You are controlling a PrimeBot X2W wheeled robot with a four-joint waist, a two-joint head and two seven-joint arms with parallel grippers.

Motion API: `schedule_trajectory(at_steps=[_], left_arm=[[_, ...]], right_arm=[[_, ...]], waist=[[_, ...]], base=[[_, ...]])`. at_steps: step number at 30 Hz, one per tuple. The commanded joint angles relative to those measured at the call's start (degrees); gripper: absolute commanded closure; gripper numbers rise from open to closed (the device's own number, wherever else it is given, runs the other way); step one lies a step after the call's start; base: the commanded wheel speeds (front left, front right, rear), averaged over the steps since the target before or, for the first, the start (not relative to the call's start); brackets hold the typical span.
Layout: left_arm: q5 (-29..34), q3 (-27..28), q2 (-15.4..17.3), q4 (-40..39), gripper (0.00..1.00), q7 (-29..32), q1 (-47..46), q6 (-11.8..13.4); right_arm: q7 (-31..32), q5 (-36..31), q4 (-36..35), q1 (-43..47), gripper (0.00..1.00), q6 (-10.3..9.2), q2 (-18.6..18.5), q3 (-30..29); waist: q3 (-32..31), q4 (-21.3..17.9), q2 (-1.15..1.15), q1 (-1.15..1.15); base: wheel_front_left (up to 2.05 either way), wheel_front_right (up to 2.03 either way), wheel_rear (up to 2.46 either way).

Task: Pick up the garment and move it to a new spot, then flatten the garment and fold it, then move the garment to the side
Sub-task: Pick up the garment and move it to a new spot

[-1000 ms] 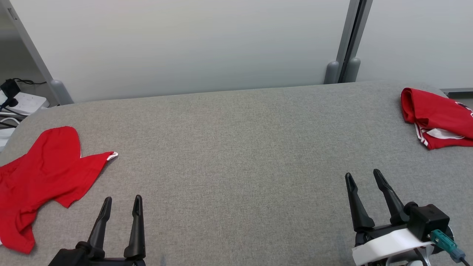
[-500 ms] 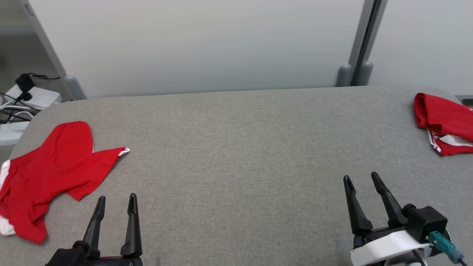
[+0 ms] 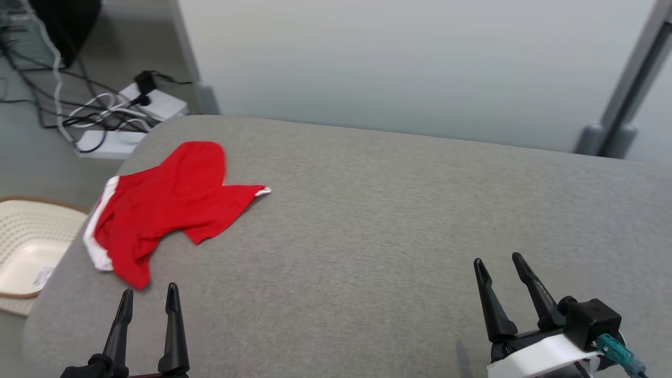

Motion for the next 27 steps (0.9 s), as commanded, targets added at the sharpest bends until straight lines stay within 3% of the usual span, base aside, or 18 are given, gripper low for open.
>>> schedule_trajectory(at_steps=[1,14,27], left_arm=[[0.17,2.04,0.21,-1.62,0.0,0.06,-1.53,0.6],[-0.43,2.67,0.21,-1.57,0.0,0.06,-0.91,0.6],[-0.77,3.25,0.21,-1.44,0.0,0.06,-0.32,0.6]], right_arm=[[-0.35,0.7,-1.58,-0.58,0.0,-0.01,-0.29,1.49],[-0.35,1.27,-1.88,0.57,0.0,-0.01,-0.29,1.84],[-0.35,1.53,-1.74,0.85,0.0,-0.01,-0.29,2.29]], waist=[[-0.29,4.18,0.0,0.0],[-0.61,13.88,0.0,0.0],[-0.95,14.58,0.0,0.0]], base=[[0.0,0.0,0.0],[0.0,0.0,0.0],[0.0,0.0,0.0]])
